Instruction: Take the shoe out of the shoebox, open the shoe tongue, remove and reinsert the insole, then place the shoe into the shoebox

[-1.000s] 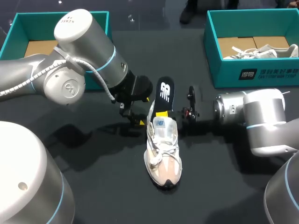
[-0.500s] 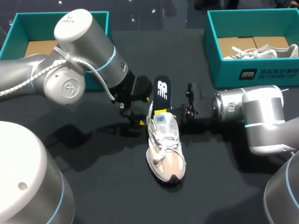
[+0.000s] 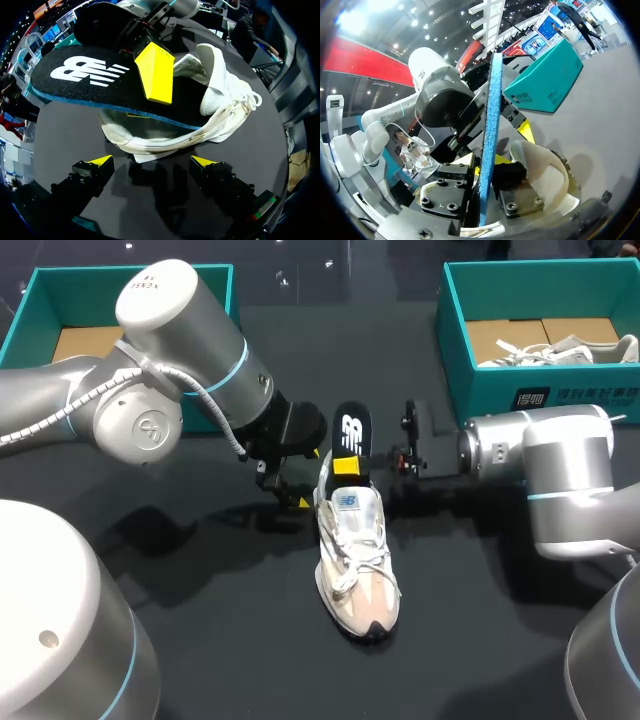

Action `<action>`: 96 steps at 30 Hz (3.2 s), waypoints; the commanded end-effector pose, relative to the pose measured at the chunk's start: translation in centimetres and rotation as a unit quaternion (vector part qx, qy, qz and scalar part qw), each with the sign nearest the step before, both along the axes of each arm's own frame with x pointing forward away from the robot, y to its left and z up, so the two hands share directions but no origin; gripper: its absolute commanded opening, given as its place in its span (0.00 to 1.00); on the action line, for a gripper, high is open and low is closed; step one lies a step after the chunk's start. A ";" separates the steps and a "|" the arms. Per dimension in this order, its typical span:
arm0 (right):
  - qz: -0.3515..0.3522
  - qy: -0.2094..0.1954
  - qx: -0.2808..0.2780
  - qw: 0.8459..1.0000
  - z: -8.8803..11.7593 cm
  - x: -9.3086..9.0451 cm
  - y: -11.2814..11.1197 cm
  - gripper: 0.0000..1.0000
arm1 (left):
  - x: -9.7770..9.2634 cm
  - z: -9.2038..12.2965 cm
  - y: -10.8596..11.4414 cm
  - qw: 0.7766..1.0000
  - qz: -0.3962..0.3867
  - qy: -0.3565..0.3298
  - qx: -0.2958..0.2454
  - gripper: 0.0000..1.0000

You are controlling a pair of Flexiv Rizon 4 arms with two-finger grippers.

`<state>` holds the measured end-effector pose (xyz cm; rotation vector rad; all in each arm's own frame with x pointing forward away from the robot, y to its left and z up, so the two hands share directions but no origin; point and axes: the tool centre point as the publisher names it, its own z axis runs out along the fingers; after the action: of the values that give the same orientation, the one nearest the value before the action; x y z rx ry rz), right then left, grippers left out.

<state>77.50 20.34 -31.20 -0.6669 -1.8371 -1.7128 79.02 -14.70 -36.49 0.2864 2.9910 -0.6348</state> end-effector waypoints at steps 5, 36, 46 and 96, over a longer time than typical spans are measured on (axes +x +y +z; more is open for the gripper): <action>-0.008 0.010 0.002 1.000 -0.4 -0.1 -0.4 0.00 | 0.0 -0.1 0.0 1.000 0.000 0.000 0.000 1.00; 0.007 0.028 -0.031 0.999 -0.6 -2.6 0.6 0.34 | 0.0 -0.1 0.0 1.000 0.000 0.000 0.000 1.00; -0.011 0.011 -0.032 0.999 0.0 -1.1 -0.5 0.24 | 0.0 -0.1 0.0 1.000 0.000 0.000 0.000 1.00; 0.009 0.067 -0.046 0.997 -2.2 -1.7 -0.5 0.00 | 0.0 -0.1 0.0 1.000 0.000 0.000 0.000 1.00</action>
<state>75.89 19.39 -32.60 -0.7833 -1.8385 -1.5534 79.02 -14.70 -36.49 0.2865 2.9910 -0.6348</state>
